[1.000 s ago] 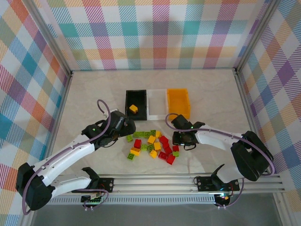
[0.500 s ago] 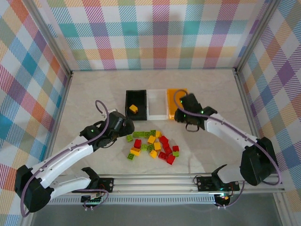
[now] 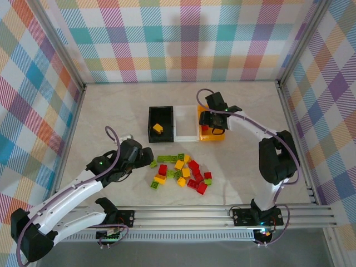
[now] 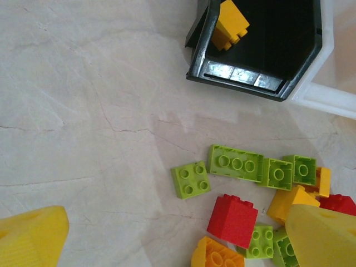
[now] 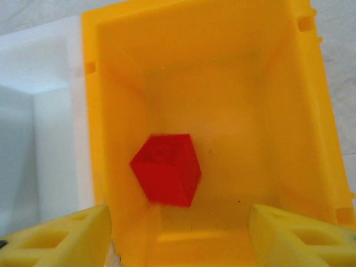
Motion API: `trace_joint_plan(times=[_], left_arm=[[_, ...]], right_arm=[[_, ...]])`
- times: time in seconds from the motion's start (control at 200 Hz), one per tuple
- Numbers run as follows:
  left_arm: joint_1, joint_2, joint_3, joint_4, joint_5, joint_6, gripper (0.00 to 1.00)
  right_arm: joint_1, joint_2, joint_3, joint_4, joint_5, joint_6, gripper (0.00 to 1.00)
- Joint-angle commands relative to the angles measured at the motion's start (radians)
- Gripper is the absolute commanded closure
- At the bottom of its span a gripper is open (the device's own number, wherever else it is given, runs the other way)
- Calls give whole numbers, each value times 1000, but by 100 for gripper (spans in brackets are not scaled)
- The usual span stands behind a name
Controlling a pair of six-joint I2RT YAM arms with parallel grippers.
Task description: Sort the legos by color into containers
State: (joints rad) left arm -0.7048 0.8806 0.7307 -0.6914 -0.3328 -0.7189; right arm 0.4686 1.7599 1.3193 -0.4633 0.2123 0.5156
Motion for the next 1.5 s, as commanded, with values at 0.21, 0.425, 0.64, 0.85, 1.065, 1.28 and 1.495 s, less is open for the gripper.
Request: trace_joint_plan(times=[0.21, 0.425, 0.64, 0.85, 1.065, 1.28, 1.495], left_arm=[[-4, -10, -15, -47, -15, -17, 0], [-4, -10, -14, -34, -18, -11, 0], [-4, -9, -24, -38, -27, -19, 0], [-3, -23, -40, -46, -29, -19, 0], [-3, -31, -54, -39, -31, -19, 0], [-2, -30, -53, -32, -33, -14, 0], [-2, -20, -58, -10, -25, -14, 0]], right_arm=[[199, -272, -262, -25, -139, -24, 26], [291, -268, -387, 62, -217, -14, 18], [321, -179, -351, 156, -206, 14, 20], [332, -70, -271, 92, -163, 3, 25], [340, -41, -275, -6, -54, 28, 39], [310, -116, -336, -55, 44, 65, 48], [306, -99, -322, 19, -58, 29, 38]])
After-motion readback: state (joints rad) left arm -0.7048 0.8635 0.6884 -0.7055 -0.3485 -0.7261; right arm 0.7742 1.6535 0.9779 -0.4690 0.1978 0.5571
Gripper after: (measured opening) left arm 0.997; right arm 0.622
